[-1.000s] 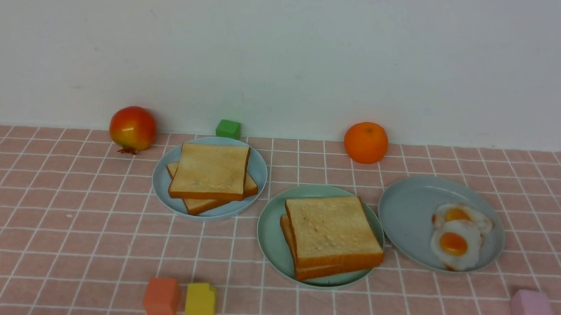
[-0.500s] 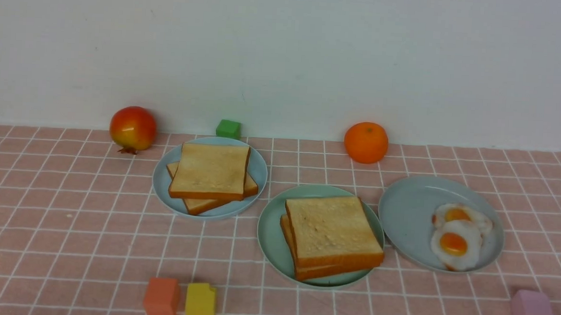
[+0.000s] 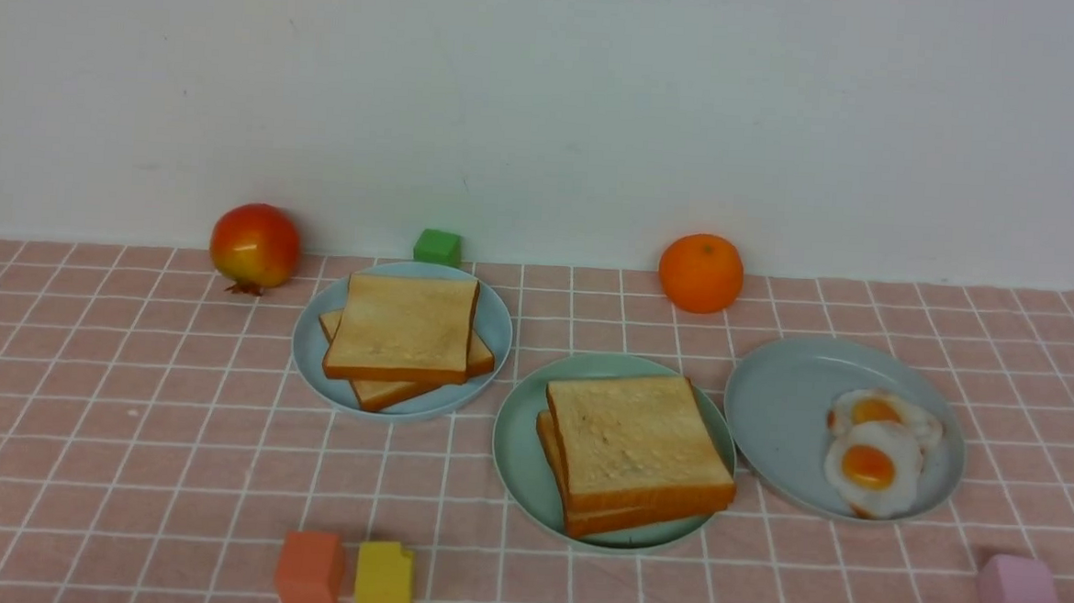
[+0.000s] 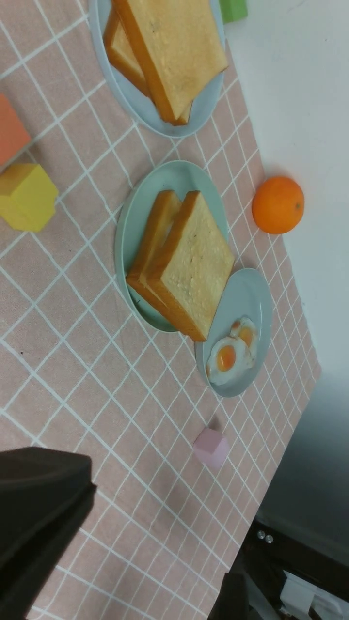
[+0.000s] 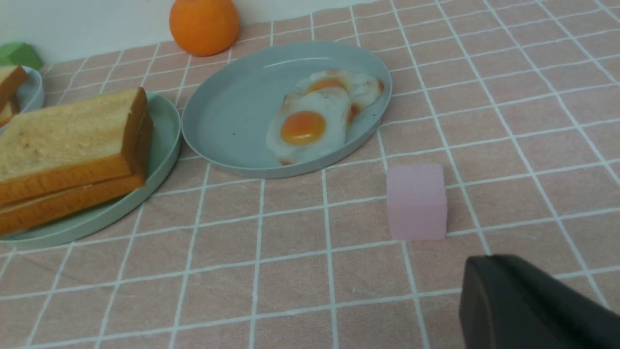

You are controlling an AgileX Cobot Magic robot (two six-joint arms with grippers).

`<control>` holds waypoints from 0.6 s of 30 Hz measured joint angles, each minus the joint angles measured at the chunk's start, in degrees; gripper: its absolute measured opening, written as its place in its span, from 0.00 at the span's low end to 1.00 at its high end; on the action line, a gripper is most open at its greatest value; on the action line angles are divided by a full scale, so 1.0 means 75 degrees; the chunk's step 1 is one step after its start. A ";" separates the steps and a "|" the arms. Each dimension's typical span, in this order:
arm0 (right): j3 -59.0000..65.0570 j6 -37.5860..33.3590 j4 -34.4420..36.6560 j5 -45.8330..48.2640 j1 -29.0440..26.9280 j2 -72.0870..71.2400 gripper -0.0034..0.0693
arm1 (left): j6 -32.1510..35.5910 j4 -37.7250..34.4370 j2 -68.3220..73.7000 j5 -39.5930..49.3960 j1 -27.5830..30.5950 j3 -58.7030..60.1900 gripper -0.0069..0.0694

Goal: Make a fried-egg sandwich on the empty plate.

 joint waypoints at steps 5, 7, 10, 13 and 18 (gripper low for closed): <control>0.0000 0.0000 -0.0014 0.0000 0.0000 0.0000 0.05 | 0.0000 0.0000 0.0000 0.0000 0.0000 0.0000 0.11; 0.0000 0.0000 -0.0014 0.0000 0.0000 0.0000 0.05 | 0.0000 0.0000 0.0000 0.0000 0.0000 0.0000 0.11; 0.0000 0.0000 -0.0014 0.0000 0.0000 0.0000 0.05 | 0.0000 0.0000 0.0000 0.0000 0.0000 0.0000 0.11; 0.0000 0.0000 -0.0014 0.0000 0.0000 0.0000 0.05 | 0.0000 0.0000 0.0000 0.0000 0.0000 0.0000 0.11; 0.0000 0.0000 -0.0014 0.0000 0.0000 0.0000 0.05 | 0.0000 0.0000 0.0000 0.0000 0.0000 0.0000 0.11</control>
